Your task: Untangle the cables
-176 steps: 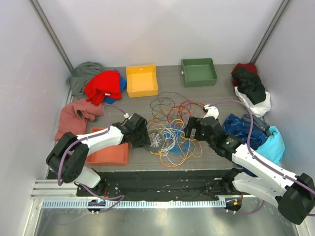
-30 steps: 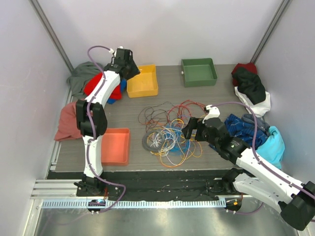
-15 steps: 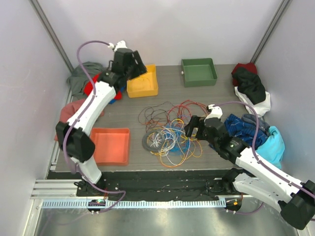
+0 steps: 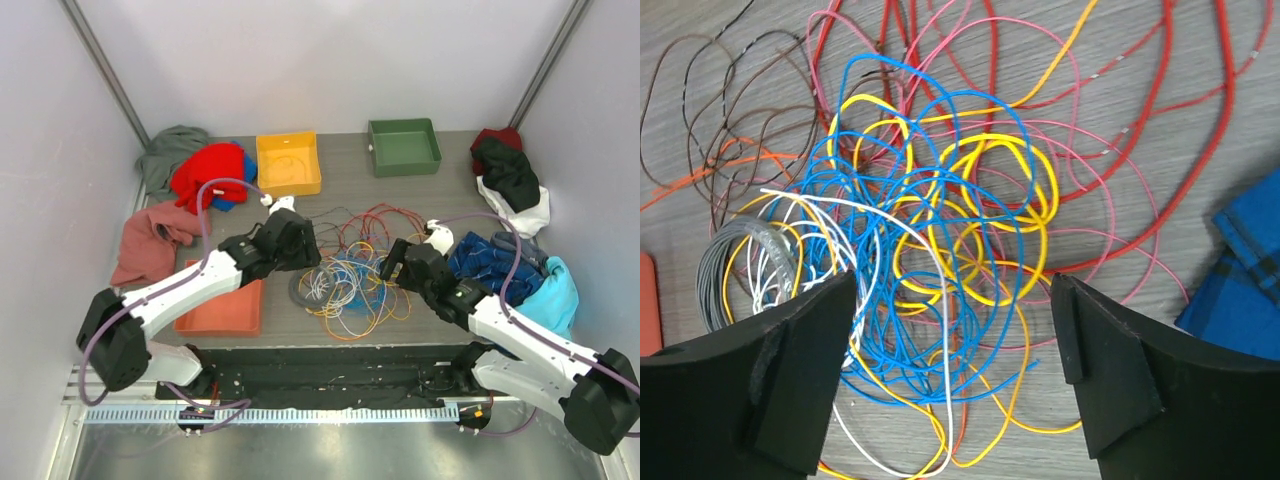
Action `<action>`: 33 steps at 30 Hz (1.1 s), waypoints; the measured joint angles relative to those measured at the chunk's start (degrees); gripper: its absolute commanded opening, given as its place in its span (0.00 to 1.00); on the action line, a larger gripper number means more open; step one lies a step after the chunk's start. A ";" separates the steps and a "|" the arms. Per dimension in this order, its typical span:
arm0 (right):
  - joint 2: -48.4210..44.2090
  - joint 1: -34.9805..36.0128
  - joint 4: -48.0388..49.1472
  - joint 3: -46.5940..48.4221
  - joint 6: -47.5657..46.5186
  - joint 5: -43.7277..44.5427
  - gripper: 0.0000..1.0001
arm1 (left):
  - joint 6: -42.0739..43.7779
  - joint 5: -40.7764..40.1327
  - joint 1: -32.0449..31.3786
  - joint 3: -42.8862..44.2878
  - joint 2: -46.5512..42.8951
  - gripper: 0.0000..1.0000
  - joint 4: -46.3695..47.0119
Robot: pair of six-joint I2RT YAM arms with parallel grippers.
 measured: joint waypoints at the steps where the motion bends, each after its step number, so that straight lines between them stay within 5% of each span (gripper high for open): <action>1: -0.81 0.00 0.07 -0.74 0.61 0.57 0.83 | -0.66 -0.02 -0.11 -2.12 -2.69 0.62 0.09; 8: 0.00 -1.46 2.03 0.28 0.55 5.64 0.49 | -4.39 0.50 -0.85 -9.66 -12.61 0.60 3.56; 26: 3.61 -4.37 5.86 -5.53 7.13 5.77 0.57 | -6.14 2.23 -1.53 -17.25 -17.29 0.60 4.48; 33: 17.68 -7.37 9.86 1.86 4.37 5.42 0.51 | -6.10 2.21 -1.53 -17.25 -17.29 0.60 4.59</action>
